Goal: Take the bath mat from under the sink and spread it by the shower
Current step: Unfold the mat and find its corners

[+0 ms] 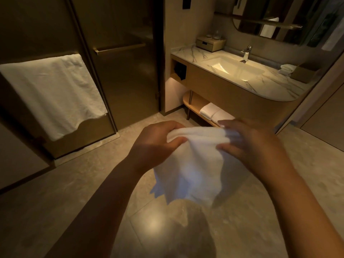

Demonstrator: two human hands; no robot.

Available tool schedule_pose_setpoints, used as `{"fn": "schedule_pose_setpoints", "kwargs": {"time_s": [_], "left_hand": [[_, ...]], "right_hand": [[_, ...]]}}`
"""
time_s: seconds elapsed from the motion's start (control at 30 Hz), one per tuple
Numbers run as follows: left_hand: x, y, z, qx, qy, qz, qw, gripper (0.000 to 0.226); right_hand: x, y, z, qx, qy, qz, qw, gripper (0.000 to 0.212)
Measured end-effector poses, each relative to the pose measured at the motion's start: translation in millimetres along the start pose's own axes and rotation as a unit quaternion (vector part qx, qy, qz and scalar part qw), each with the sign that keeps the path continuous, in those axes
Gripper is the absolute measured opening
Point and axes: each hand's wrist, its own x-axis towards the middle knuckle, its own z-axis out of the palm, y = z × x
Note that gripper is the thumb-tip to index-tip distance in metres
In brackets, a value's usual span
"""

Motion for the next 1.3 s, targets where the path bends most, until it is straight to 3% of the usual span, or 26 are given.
{"fn": "schedule_pose_setpoints", "kwargs": {"time_s": [0.13, 0.33, 0.43, 0.53, 0.67, 0.8, 1.03, 1.3], "left_hand": [[-1, 5, -2, -0.034, -0.009, -0.007, 0.999, 0.018], [-14, -1, -15, -0.155, 0.005, -0.041, 0.987, 0.015], [-20, 6, -10, -0.169, 0.052, -0.044, 0.983, 0.014], [-21, 18, -5, -0.195, 0.094, -0.055, 0.975, 0.014], [-21, 30, 0, -0.203, 0.083, -0.051, 0.974, 0.010], [-25, 35, 7, -0.209, 0.085, -0.064, 0.972, 0.016], [-36, 37, 13, -0.236, 0.031, -0.102, 0.966, 0.029], [-44, 37, 9, -0.270, 0.022, -0.118, 0.955, 0.026]], "right_hand": [[-3, -10, 13, 0.022, -0.017, -0.034, 0.999, 0.025], [-1, -11, 17, 0.076, 0.010, -0.023, 0.997, 0.027], [-1, -20, 19, 0.058, 0.110, -0.013, 0.992, 0.023], [-10, -38, 22, 0.131, 0.219, 0.013, 0.967, 0.009], [-25, -60, 39, 0.253, 0.136, 0.031, 0.957, 0.010], [-34, -64, 49, 0.334, 0.142, 0.087, 0.928, 0.018], [-46, -61, 61, 0.399, 0.075, 0.155, 0.901, 0.032], [-50, -67, 53, 0.398, -0.040, 0.142, 0.905, 0.082]]}}
